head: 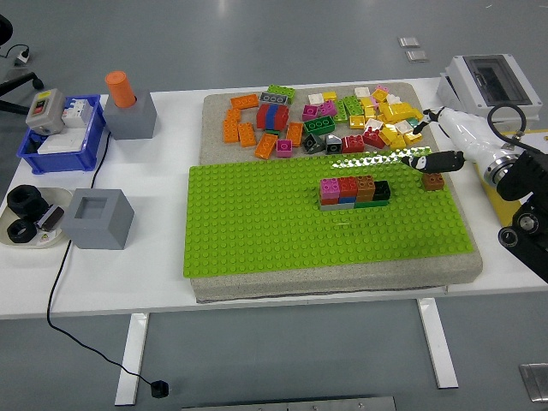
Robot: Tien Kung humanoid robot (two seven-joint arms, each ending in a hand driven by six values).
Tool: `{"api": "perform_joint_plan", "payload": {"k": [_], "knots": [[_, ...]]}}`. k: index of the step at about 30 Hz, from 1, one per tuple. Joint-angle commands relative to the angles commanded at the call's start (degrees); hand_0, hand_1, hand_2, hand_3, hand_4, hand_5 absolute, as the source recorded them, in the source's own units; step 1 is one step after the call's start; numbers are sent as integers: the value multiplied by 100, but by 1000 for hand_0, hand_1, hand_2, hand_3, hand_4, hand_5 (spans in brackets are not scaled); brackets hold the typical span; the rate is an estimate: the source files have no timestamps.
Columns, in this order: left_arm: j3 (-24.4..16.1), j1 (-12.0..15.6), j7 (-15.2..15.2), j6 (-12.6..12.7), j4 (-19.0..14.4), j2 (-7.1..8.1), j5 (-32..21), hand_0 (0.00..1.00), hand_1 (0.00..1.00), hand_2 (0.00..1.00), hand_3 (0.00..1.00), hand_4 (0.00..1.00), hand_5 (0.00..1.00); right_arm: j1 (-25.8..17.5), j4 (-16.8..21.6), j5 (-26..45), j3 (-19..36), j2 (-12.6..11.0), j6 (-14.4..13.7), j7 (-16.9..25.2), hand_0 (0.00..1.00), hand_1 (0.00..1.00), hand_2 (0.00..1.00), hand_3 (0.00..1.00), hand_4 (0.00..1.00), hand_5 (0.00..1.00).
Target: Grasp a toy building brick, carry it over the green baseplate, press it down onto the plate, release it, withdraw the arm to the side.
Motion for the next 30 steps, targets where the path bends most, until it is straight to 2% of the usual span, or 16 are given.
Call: {"api": "perform_joint_plan", "payload": {"k": [7, 17, 30], "knots": [[-8, 39, 18, 11, 0, 0, -48, 635, 623, 591, 588, 636, 189, 87, -482, -334, 23, 35, 97, -133, 844, 853, 898, 674, 685, 115], [-1, 36, 21, 12, 0, 6, -74, 635, 623, 592, 589, 638, 190, 262, -898, -696, -325, 141, 202, -205, 840, 848, 893, 681, 668, 87], [-34, 26, 21, 12, 0, 5, -45, 634, 623, 592, 591, 635, 204, 351, -856, -789, -497, 210, 348, -362, 834, 847, 893, 680, 654, 62]]}}
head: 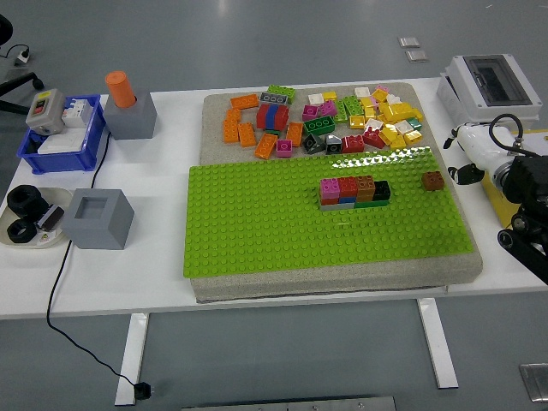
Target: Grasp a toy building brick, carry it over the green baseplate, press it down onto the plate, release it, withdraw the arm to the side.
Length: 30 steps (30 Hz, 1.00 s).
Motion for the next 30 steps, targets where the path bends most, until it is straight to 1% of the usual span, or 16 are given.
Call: {"api": "perform_joint_plan", "payload": {"k": [8, 19, 30], "knots": [[-6, 8, 6, 2, 0, -18, 8, 635, 623, 592, 591, 635, 207, -57, 129, -31, 174, 1, -28, -29, 834, 848, 895, 682, 652, 58], [-30, -37, -13, -9, 0, -30, 91, 635, 622, 593, 590, 635, 208, -64, 169, -81, 260, -23, -80, -48, 834, 850, 897, 692, 655, 39], [-23, -23, -8, -5, 0, -39, 59, 635, 623, 592, 590, 635, 210, -84, 210, -100, 166, -69, 6, -102, 834, 851, 903, 695, 657, 38]]}}
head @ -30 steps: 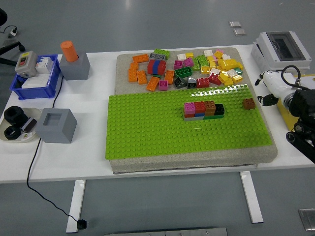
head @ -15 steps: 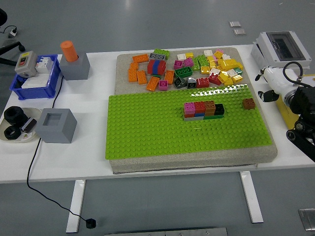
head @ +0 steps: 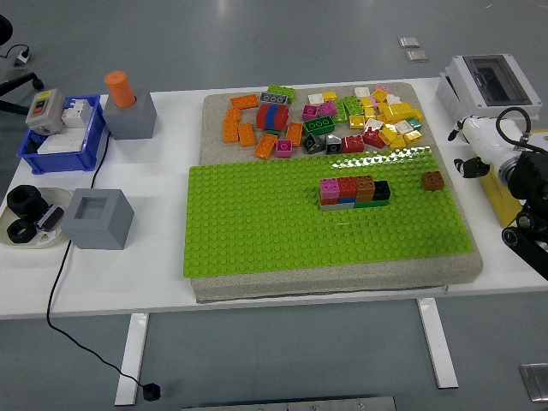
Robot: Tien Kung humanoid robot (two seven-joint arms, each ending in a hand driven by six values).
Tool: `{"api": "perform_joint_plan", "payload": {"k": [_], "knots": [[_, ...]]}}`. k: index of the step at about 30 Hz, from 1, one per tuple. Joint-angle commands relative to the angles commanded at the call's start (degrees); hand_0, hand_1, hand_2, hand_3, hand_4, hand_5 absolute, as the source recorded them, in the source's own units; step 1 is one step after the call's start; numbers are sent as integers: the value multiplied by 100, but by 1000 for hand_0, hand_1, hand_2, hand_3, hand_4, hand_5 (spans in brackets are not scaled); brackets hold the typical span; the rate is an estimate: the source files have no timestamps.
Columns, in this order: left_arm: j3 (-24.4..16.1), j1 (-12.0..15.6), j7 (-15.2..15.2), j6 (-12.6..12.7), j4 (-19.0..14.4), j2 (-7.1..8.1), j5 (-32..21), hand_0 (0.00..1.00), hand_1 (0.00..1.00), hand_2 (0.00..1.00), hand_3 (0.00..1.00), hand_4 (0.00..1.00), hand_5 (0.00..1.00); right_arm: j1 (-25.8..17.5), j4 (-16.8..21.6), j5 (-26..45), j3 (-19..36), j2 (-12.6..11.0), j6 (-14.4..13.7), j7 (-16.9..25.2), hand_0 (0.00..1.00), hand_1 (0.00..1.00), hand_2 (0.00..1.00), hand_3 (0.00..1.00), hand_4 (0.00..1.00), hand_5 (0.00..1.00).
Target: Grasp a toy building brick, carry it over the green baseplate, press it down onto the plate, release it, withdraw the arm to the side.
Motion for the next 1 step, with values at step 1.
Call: {"api": "perform_joint_plan", "payload": {"k": [1], "knots": [[1, 1, 1, 0, 0, 2, -3, 635, 623, 592, 590, 635, 210, 7, -12, 4, -24, 5, 8, -2, 834, 851, 903, 695, 657, 38]]}}
